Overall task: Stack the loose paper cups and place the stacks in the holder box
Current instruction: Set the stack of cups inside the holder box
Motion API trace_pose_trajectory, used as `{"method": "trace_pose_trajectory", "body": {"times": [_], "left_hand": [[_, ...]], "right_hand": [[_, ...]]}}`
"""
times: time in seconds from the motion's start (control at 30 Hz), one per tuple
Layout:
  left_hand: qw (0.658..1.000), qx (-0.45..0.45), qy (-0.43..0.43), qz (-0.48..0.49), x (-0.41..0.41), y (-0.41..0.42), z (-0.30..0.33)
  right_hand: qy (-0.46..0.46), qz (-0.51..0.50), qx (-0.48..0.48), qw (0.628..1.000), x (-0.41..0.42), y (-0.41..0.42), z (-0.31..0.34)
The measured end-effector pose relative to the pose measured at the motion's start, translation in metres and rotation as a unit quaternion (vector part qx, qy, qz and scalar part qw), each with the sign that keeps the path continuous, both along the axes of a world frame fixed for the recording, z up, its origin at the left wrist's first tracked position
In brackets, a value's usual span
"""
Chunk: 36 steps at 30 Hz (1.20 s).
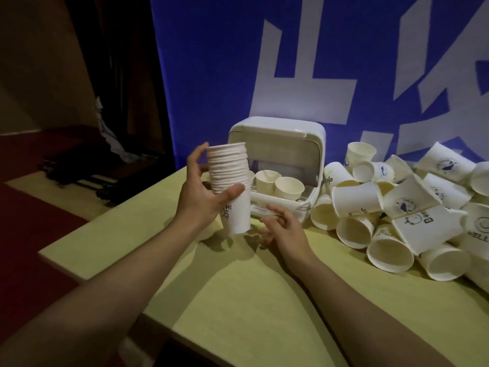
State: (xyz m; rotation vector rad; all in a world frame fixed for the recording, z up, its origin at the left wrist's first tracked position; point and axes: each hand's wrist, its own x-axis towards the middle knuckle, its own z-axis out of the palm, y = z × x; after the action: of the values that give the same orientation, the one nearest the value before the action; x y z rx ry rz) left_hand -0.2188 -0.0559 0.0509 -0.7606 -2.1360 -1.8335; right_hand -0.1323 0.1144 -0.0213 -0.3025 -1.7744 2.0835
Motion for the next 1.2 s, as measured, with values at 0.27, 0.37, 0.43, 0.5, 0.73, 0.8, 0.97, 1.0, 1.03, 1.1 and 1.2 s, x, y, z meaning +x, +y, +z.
{"method": "trace_pose_trajectory", "body": {"times": [0.27,0.37,0.43,0.5,0.73,0.8,0.97,1.0,1.03,1.1,1.2], "left_hand": [[0.989,0.03,0.085,0.114,-0.056,0.049,0.033],[0.986,0.043,0.086,0.138,-0.074,0.06,0.033],[0.985,0.04,0.078,0.148,-0.083,0.064,0.027],[0.986,0.029,0.069,0.151,-0.089,0.068,0.017],[0.981,-0.122,0.039,0.147,-0.103,0.081,-0.01],[0.97,-0.194,0.014,0.145,-0.105,0.084,-0.015],[0.954,-0.242,0.006,0.176,-0.105,0.09,-0.017],[0.953,-0.244,0.0,0.182,-0.106,0.09,-0.016],[0.952,-0.243,-0.011,0.186,-0.105,0.091,-0.015],[0.952,-0.236,-0.036,0.192,-0.107,0.096,-0.01],[0.958,-0.212,-0.051,0.184,-0.108,0.109,-0.002]], "right_hand": [[0.004,0.001,-0.038,0.999,-0.007,0.006,-0.011],[0.002,0.007,-0.038,0.999,-0.009,0.009,-0.013],[0.0,0.014,-0.035,0.999,-0.009,0.009,-0.013],[-0.001,0.017,-0.031,0.999,-0.008,0.01,-0.012],[-0.003,0.021,-0.025,0.999,-0.008,0.009,-0.011],[-0.003,0.022,-0.02,1.0,-0.007,0.008,-0.01],[-0.005,0.024,-0.012,1.0,-0.005,0.006,-0.01],[-0.005,0.024,-0.012,1.0,-0.005,0.006,-0.01],[-0.006,0.024,-0.009,1.0,-0.005,0.006,-0.01],[-0.009,0.023,-0.004,1.0,-0.005,0.005,-0.009],[-0.008,0.021,-0.012,1.0,-0.005,0.004,-0.01]]}}
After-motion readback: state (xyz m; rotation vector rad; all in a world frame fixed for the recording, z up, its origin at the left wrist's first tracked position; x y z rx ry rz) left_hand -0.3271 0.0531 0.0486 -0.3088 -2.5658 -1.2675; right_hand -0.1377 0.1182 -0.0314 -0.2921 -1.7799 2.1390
